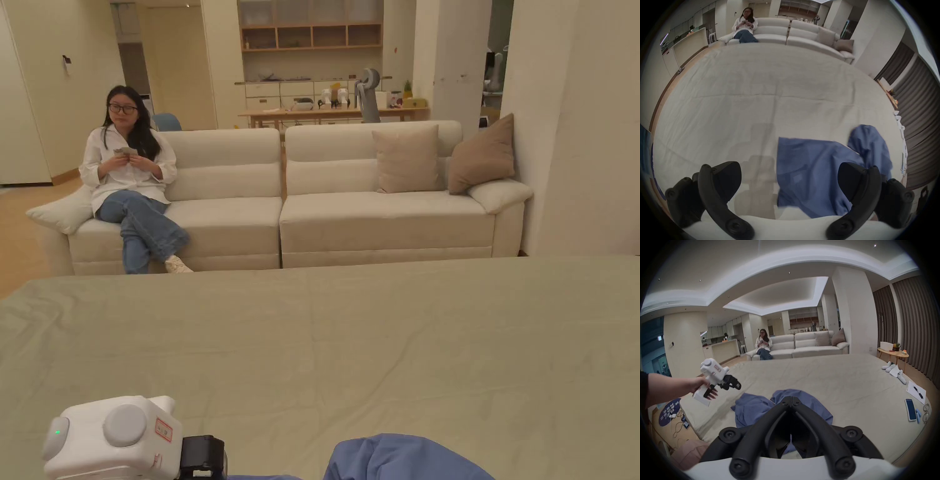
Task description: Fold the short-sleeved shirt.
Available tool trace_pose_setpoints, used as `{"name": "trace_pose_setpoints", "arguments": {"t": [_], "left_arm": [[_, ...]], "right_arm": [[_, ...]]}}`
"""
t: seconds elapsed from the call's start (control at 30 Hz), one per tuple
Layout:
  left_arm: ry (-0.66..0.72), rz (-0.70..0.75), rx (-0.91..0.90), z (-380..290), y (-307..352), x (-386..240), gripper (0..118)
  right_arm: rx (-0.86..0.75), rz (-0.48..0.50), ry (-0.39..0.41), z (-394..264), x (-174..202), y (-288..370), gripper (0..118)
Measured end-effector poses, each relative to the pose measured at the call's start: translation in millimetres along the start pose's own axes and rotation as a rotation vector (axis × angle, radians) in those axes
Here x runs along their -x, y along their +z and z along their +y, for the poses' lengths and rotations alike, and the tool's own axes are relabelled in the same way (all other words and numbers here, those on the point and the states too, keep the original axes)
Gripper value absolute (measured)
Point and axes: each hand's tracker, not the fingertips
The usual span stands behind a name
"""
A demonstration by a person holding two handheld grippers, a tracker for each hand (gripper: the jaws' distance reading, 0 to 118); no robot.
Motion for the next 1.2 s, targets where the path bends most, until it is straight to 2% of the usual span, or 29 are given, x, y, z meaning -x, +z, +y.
{"name": "trace_pose_setpoints", "arguments": {"t": [0.1,0.2,0.27,0.33,0.4,0.43,0.47,0.5,0.53,0.63,0.67,0.77,0.8,0.83,0.9,0.93,0.97,1.03,1.07,1.1,1.17,1.2], "left_arm": [[0.020,0.002,0.091,8,-53,3,116],[-0.020,0.051,0.144,1,-95,1,118],[-0.138,0.117,0.027,-13,-91,-17,118],[-0.073,0.088,0.001,-19,-86,-13,118],[-0.091,0.069,-0.019,-32,-70,-13,117],[-0.139,0.098,-0.068,-41,-60,-19,108],[-0.183,0.142,-0.129,-50,-47,-23,84],[-0.179,0.085,-0.161,-56,-34,-24,32],[-0.150,0.035,-0.153,-62,-22,-23,1],[-0.025,-0.141,-0.228,-92,19,-12,1],[-0.010,-0.121,-0.305,-107,35,-15,1],[0.019,-0.133,-0.431,-141,76,-9,1],[0.029,-0.156,-0.455,-151,88,-13,1],[0.030,-0.185,-0.478,-160,99,-12,1],[0.023,-0.238,-0.493,-173,114,-10,1],[0.030,-0.278,-0.506,-179,121,-12,1],[0.036,-0.309,-0.509,-184,126,-10,1],[0.029,-0.307,-0.498,-189,132,-8,1],[0.026,-0.304,-0.495,-190,132,-11,1],[0.025,-0.303,-0.488,-191,132,-10,1],[0.028,-0.303,-0.466,-192,130,-6,1],[0.026,-0.297,-0.466,-192,127,-7,1]], "right_arm": [[0.033,0.006,-0.010,-6,-5,-13,0],[0.064,0.005,-0.019,-10,-8,-22,0],[0.084,0.002,-0.027,-13,-11,-28,0],[0.101,-0.003,-0.040,-18,-12,-32,0],[0.115,0.002,-0.048,-22,-13,-36,0],[0.122,0.007,-0.046,-23,-12,-38,0],[0.126,0.010,-0.039,-23,-11,-39,0],[0.125,0.012,-0.032,-21,-11,-40,0],[0.118,0.017,-0.028,-17,-11,-42,0],[0.097,0.044,-0.039,7,-19,-66,0],[0.142,0.064,-0.044,19,-24,-86,0],[0.310,0.156,-0.164,51,-47,-163,0],[0.375,0.157,-0.176,59,-51,-191,0],[0.479,0.126,-0.141,68,-52,-225,0],[0.588,0.015,-0.051,78,-51,-279,0],[0.637,0.021,-0.016,81,-50,-306,3],[0.694,0.041,-0.013,83,-51,-330,17],[0.776,0.018,-0.034,81,-49,-368,96],[0.822,-0.009,-0.042,77,-48,-387,118],[0.877,-0.038,-0.051,72,-48,-401,114],[0.944,-0.035,-0.075,55,-50,-429,114],[0.966,-0.070,-0.069,45,-50,-437,114]]}}
